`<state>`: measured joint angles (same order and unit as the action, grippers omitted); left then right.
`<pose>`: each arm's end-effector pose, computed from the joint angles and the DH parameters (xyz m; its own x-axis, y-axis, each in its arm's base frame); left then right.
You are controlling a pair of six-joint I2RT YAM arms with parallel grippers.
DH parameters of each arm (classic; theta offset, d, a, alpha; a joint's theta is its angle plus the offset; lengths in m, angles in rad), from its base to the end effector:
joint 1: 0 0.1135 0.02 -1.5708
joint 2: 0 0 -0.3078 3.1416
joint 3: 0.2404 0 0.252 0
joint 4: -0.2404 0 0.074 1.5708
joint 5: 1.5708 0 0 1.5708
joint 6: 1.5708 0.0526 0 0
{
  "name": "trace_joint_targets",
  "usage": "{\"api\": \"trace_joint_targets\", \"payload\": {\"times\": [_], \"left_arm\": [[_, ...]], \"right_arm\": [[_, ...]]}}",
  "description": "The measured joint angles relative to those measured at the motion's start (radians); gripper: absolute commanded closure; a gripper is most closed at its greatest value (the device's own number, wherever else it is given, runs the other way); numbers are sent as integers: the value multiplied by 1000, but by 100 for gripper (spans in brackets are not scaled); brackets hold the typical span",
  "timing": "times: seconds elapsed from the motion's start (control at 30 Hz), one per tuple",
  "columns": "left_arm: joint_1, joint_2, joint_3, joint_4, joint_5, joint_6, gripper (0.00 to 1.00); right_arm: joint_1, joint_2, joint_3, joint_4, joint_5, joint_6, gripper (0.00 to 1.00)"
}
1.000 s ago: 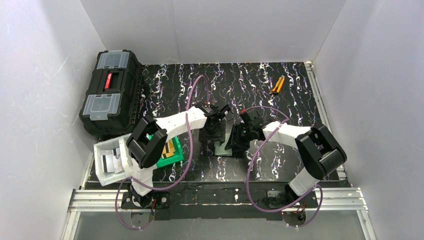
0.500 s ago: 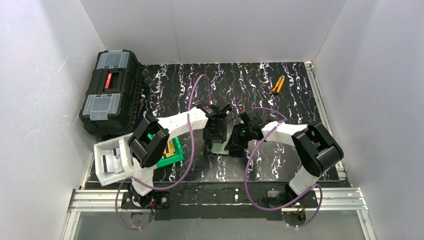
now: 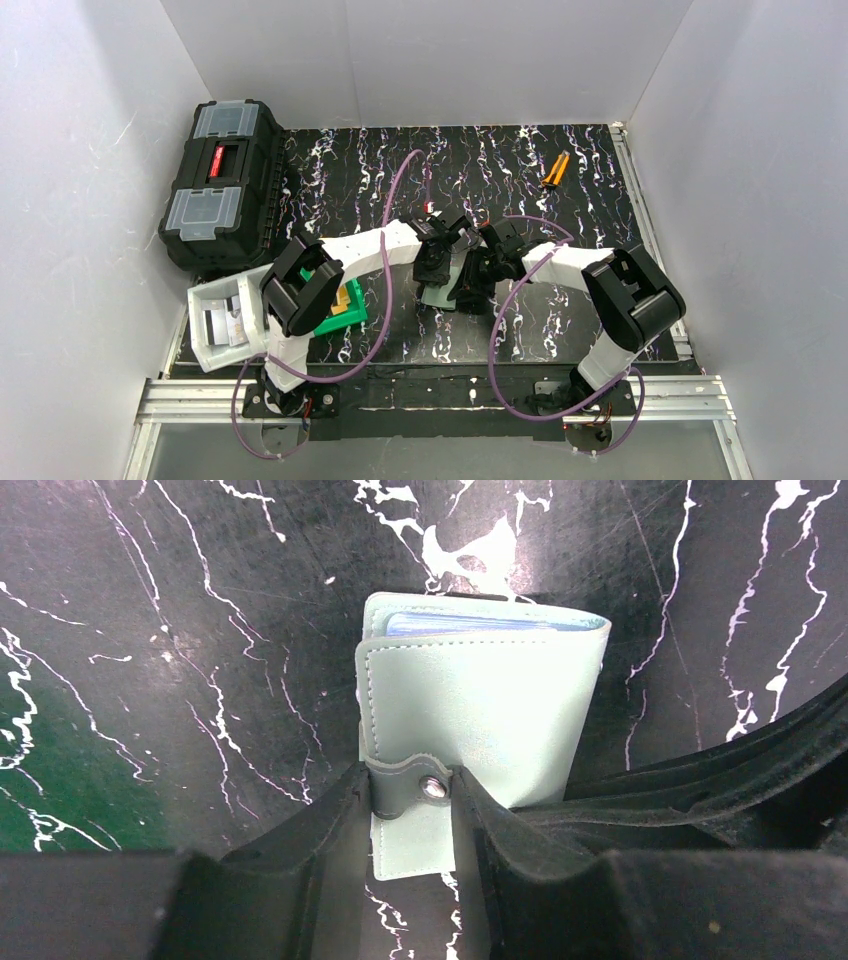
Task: Take the credit cards out of the card holder
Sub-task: Open the card holder at the center of the board.
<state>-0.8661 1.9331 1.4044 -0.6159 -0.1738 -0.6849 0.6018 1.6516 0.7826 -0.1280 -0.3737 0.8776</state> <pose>0.2808 -0.3161 0.2151 -0.9022 0.0992 -0.4198 0.1721 0.9751 -0.1396 0.2491 0.1944 0.1688 -0.9734 0.2002 -0.1110 0.0914 0.7844 0.6135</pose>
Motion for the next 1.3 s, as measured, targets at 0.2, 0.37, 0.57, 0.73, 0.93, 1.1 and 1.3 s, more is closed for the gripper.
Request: {"api": "trace_joint_targets", "payload": {"times": [0.2, 0.37, 0.57, 0.73, 0.93, 1.1, 1.3], "left_arm": [[1, -4, -2, -3, -22, 42, 48], [7, -9, -5, -26, -63, 85, 51], [5, -37, -41, 18, -45, 105, 67], [8, -54, -55, 32, -41, 123, 71], [7, -54, -55, 34, -43, 127, 85], [8, -63, -55, 22, -68, 124, 100], [32, -95, -55, -23, -88, 126, 100]], "right_arm": [[1, 11, 2, 25, -2, 15, 99], [0, 24, 13, 29, -9, 14, 99], [1, 32, 16, 35, -16, 13, 99], [0, 37, 21, 34, -23, 13, 99], [0, 42, 27, 27, -27, 13, 99], [0, 45, 29, 26, -31, 13, 99], [0, 46, 34, 18, -31, 9, 79]]}}
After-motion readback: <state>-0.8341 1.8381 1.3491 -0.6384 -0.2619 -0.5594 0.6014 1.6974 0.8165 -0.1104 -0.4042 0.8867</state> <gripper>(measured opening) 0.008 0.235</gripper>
